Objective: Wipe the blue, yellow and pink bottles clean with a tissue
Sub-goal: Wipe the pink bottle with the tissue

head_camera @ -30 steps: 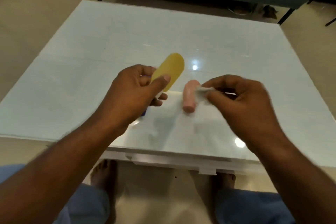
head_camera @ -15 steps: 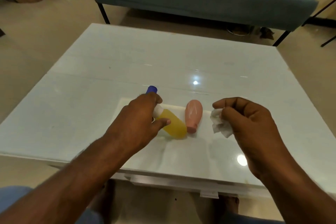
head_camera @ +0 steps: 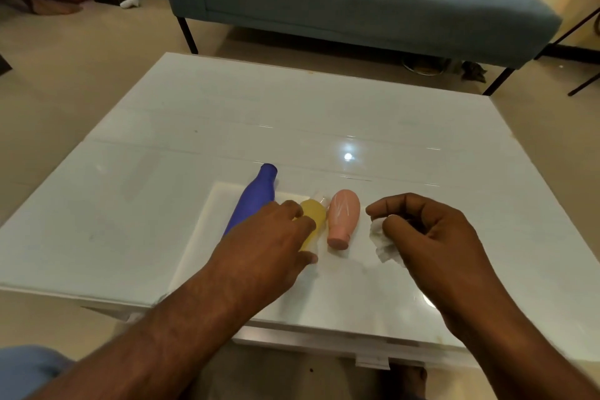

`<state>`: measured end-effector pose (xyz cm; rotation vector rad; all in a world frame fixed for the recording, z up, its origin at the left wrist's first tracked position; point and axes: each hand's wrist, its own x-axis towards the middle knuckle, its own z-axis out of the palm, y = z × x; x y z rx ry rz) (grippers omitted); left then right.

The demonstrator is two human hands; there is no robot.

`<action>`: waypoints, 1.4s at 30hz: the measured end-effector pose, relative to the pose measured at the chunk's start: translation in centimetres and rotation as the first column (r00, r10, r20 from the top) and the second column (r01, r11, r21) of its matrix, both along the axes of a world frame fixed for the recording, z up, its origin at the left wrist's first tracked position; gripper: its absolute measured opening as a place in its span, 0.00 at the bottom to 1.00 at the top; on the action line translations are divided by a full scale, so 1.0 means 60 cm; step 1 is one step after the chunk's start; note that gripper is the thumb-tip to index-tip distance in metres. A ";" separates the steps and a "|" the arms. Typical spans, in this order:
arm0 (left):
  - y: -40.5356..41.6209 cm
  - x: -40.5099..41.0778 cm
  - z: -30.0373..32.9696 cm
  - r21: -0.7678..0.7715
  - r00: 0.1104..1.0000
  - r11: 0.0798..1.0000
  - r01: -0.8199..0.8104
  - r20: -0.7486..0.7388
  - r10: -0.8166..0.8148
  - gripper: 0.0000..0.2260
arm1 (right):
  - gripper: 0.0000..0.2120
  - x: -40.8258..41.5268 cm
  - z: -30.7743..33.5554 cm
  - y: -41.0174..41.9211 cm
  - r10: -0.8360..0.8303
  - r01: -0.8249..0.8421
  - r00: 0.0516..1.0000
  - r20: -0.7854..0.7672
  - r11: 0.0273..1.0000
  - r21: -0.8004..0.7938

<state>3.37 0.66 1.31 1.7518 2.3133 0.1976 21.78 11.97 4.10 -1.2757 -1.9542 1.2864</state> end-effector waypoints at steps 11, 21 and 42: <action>0.013 -0.010 -0.041 -0.127 0.999 0.991 0.035 -0.034 -0.039 0.31 | 0.11 -0.003 -0.002 -0.005 0.029 -0.029 0.998 0.052 0.999 0.012; -0.006 -0.009 0.002 -0.132 0.982 0.985 -0.108 -0.171 0.085 0.36 | 0.13 -0.001 0.001 -0.005 0.029 -0.031 0.998 0.063 0.999 0.018; -0.005 0.023 -0.002 -0.187 0.987 0.982 0.002 -0.155 -0.031 0.41 | 0.10 0.000 0.005 -0.011 0.062 -0.101 0.947 0.316 0.989 0.109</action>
